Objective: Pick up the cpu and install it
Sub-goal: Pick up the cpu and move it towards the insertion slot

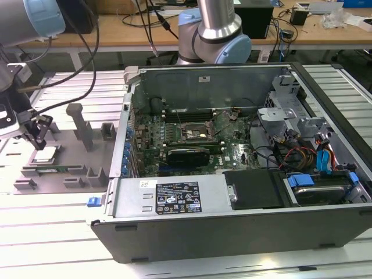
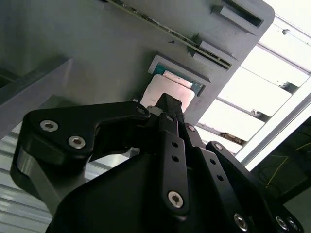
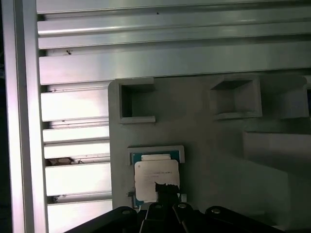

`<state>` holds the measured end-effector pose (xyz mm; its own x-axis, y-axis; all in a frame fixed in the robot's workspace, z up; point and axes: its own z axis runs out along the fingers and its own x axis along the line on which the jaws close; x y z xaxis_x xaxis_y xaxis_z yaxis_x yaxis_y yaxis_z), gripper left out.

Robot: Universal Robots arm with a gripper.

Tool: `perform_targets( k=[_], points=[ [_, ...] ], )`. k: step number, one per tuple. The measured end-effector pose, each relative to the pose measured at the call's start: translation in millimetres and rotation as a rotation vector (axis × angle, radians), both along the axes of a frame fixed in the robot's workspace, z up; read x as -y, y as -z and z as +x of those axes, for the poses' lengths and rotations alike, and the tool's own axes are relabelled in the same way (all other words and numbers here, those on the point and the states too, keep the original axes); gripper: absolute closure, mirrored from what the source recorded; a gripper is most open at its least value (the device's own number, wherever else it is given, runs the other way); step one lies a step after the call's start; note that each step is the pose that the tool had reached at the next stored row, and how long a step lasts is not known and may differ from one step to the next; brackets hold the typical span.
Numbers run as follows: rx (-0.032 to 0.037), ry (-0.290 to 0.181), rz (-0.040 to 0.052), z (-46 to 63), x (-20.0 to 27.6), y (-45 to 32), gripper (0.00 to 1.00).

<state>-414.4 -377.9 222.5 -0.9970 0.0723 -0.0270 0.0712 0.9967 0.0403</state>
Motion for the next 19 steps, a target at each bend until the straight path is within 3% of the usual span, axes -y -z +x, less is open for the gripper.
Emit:
perform_targets(
  k=[2, 4, 14, 17, 18, 19],
  points=[
    [0.0001, -0.005, 0.0001, 0.0, 0.0, 7.6, 0.89],
    [0.0001, -0.006, 0.0001, 0.0, 0.0, 10.3, 0.89],
    [0.0000, -0.006, 0.0001, 0.0, 0.0, 10.8, 0.89],
    [-0.0001, -0.006, 0.0001, 0.0, 0.0, 10.9, 0.71],
    [0.0000, -0.006, 0.0001, 0.0, 0.0, 10.9, 0.71],
    [0.0000, -0.006, 0.0000, 0.0, 0.0, 11.0, 0.64]
  ],
)
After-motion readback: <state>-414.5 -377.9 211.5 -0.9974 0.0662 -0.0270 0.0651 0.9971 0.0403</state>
